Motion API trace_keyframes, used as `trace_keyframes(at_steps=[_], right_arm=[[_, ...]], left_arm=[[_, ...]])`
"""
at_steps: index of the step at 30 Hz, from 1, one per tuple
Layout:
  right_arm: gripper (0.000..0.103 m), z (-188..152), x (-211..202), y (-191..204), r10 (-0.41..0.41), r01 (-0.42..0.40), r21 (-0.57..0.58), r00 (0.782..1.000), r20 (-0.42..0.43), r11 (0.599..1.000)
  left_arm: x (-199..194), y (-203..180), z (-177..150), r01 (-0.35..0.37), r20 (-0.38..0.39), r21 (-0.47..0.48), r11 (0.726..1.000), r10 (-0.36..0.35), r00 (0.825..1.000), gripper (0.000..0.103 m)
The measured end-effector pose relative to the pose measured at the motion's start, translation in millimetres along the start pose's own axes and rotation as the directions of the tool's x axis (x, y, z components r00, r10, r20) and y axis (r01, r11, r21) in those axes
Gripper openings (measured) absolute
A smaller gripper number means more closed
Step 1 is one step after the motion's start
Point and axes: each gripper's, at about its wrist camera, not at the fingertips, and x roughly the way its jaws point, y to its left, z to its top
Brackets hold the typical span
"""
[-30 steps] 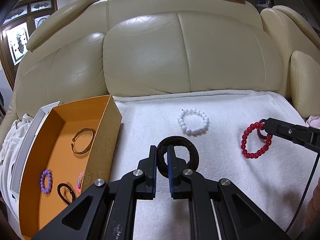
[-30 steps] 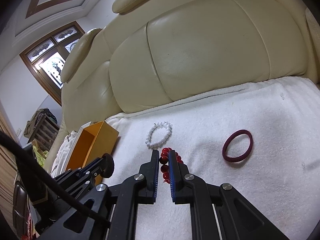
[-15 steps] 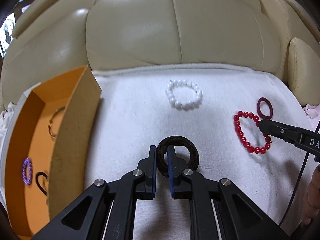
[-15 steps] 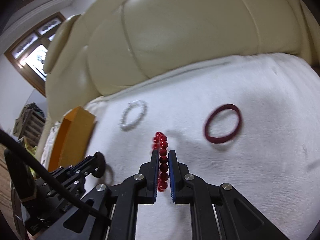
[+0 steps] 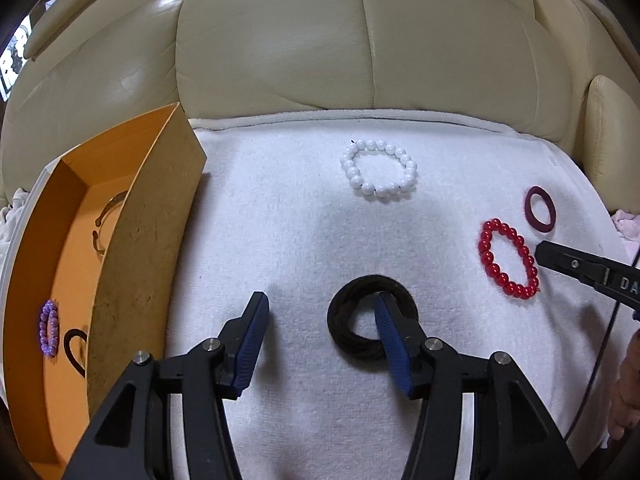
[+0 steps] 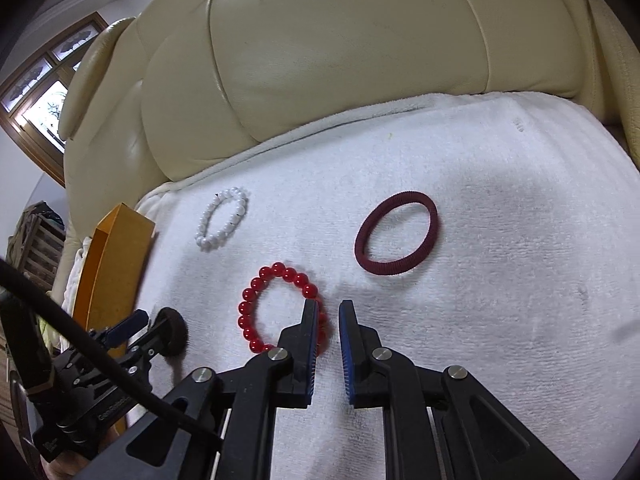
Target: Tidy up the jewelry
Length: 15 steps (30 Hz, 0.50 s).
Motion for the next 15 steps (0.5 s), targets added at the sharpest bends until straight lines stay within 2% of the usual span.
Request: trace_keyframes(at_steps=[4, 8, 12, 14, 15], right_arm=[[0.014, -2, 4, 2, -0.004, 0.004, -0.001, 1.0, -0.018, 1.0], [0.015, -6, 13, 8, -0.027, 0.026, -0.025, 0.999, -0.026, 0.999], [0.016, -9, 14, 13, -0.053, 0.054, -0.063, 0.998, 0.015, 0.997], [0.014, -10, 15, 16, -0.066, 0.068, -0.091, 0.997, 0.029, 0.993], [0.013, -11, 14, 18, -0.072, 0.075, -0.105, 0.997, 0.036, 0.992]], left_arm=[[-4, 1, -4, 0.004, 0.002, 0.021, 1.0, -0.004, 1.0, 0.056], [-6, 2, -4, 0.041, 0.005, 0.025, 0.999, -0.041, 0.999, 0.056], [1, 1, -5, 0.055, -0.003, 0.041, 0.998, -0.055, 0.998, 0.056], [2, 0, -4, 0.069, 0.009, 0.046, 0.997, -0.069, 0.998, 0.05], [2, -1, -3, 0.083, 0.016, 0.05, 0.995, -0.084, 0.996, 0.039]])
